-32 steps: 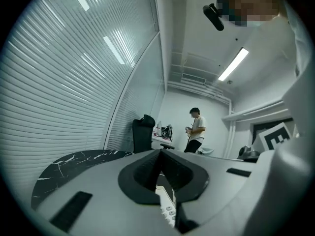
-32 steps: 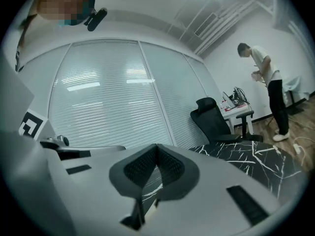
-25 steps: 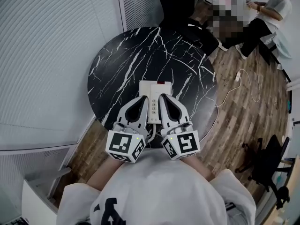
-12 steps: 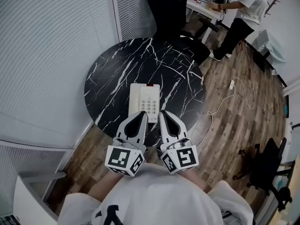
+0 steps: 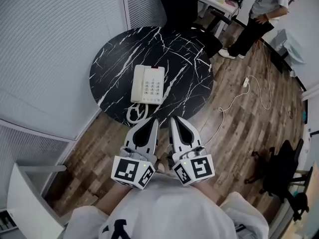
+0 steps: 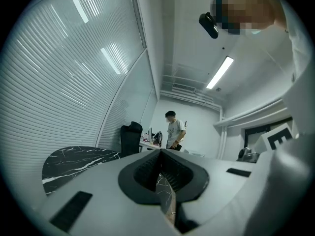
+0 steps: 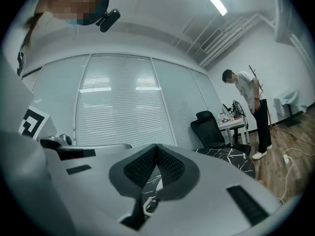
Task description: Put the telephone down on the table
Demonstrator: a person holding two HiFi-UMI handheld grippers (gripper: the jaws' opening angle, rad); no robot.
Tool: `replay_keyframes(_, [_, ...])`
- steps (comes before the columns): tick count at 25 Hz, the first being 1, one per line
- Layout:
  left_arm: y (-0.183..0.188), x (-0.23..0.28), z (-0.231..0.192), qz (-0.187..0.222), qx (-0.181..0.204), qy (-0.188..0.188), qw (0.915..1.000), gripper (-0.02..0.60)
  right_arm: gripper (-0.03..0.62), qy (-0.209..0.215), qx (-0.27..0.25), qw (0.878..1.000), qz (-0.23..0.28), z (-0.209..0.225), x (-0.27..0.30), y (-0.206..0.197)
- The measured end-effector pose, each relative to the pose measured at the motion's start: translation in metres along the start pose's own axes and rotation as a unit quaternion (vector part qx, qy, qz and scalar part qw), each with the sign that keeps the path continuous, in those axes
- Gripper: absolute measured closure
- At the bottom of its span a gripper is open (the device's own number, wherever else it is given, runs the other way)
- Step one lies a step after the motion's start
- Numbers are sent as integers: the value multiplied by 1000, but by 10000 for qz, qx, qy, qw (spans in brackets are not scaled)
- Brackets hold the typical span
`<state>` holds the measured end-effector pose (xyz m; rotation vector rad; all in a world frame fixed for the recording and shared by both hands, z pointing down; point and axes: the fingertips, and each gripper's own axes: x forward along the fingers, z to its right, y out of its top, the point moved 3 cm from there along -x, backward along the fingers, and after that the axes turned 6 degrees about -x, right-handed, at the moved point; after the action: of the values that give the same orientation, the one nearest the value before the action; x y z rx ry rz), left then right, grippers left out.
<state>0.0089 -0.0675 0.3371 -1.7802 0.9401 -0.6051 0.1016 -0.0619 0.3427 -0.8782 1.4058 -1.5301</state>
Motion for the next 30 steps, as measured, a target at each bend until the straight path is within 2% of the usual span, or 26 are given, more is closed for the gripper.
replay_keyframes(7, [1, -18, 26, -78, 41, -143, 9999, 577, 566, 91, -25, 9999, 74, -16, -23, 14])
replay_keyframes(14, [-6, -49, 30, 31, 61, 166, 9998, 577, 566, 299, 97, 9995, 84, -31, -42, 8])
replay_keyframes(19, [-1, -63, 35, 161, 47, 147, 9998, 577, 566, 416, 63, 9991, 68, -43, -51, 9])
replay_keyframes(25, [13, -90, 39, 284, 180, 13, 9994, 577, 566, 261, -30, 9995, 194, -64, -70, 17])
replay_keyframes(30, [17, -136, 39, 272, 193, -82, 9994, 577, 566, 136, 8, 9998, 156, -105, -96, 11])
